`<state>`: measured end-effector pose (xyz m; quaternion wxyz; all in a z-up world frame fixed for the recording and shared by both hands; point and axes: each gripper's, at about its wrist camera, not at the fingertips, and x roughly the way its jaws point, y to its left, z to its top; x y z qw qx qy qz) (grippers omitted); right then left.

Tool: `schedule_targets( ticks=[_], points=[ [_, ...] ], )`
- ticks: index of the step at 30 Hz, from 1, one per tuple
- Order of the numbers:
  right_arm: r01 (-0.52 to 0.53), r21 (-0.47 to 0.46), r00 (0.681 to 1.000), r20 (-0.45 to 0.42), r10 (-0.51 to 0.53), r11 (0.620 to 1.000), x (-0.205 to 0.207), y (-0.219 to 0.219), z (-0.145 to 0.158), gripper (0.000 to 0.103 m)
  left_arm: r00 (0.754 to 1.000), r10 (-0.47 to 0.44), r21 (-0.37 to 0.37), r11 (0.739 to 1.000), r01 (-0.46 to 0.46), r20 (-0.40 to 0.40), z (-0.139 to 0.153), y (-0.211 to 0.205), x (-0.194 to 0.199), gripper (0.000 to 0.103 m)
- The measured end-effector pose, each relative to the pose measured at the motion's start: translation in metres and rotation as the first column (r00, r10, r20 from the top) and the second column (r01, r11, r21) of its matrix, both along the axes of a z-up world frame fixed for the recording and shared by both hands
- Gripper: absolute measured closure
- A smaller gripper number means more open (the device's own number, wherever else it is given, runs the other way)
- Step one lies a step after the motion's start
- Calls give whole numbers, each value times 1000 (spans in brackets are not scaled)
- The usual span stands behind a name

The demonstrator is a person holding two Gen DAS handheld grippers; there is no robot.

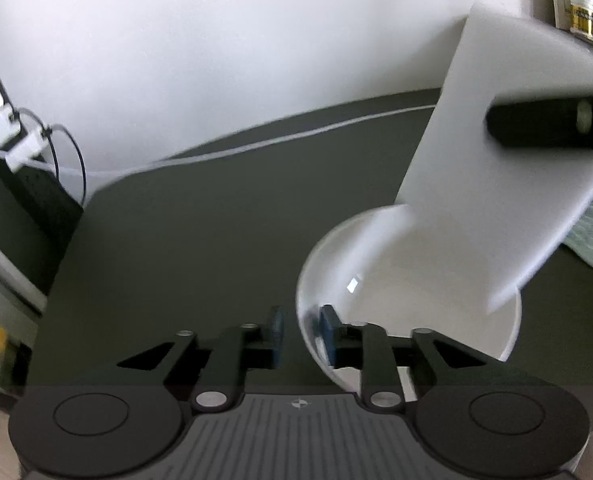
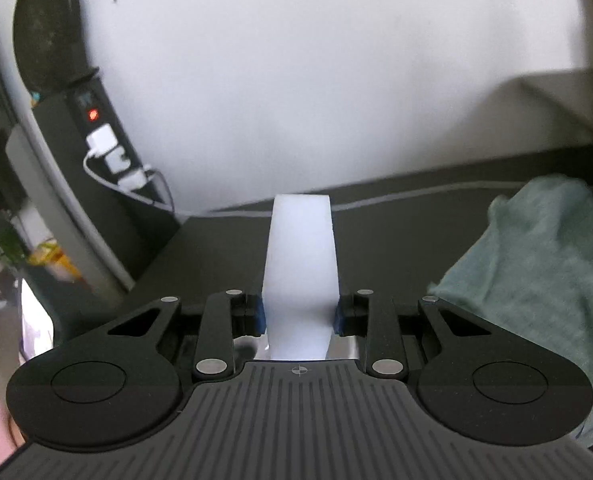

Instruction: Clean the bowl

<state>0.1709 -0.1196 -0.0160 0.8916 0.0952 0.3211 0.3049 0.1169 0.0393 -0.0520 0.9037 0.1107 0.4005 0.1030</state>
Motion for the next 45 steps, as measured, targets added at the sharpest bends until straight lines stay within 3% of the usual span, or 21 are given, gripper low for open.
schedule_targets(
  ticks=[5,8,10,13,16,20,25,29,33,35,38,41,45],
  points=[
    [0,-46,998,-57,-2,999,6,13,-21,72,992,-121,97,988,119,22,1,-10,15,72],
    [4,-65,999,-54,-8,998,6,12,-24,72,986,-166,118,980,162,23,-1,-14,21,72],
    [11,-91,999,-32,-14,996,8,13,-24,71,986,-164,113,981,161,18,-2,-15,22,78],
    [19,-135,1000,3,-19,991,16,19,-22,71,992,-124,61,990,125,-12,-4,-12,18,85],
    [11,-149,1000,12,-9,989,22,23,-22,71,998,-46,-41,998,45,-30,-3,-3,7,83],
    [-33,-139,999,-3,33,990,16,35,-24,72,997,71,-141,987,-77,-43,0,10,-4,86],
    [-50,-99,997,-61,44,994,9,36,-38,71,996,83,-110,990,-86,-28,-2,7,-10,86],
    [10,-156,1000,12,-8,988,2,27,-25,72,997,75,-117,990,-78,-27,-2,9,-12,85],
    [86,-109,992,102,-75,990,-7,6,4,72,997,72,-101,992,-75,-30,-5,3,-11,85],
    [75,-76,993,102,-67,994,-6,-1,12,72,996,76,-99,992,-80,-36,-7,4,-10,85],
    [9,-44,1000,25,-8,999,0,8,-2,72,996,78,-102,991,-81,-33,-8,6,-10,86],
    [-35,-93,998,-53,30,995,10,27,-31,71,996,77,-101,992,-80,-36,-7,8,-9,86],
    [-25,-90,996,-85,17,996,16,28,-40,72,997,74,-91,993,-78,-36,-7,9,-9,86]
  ],
)
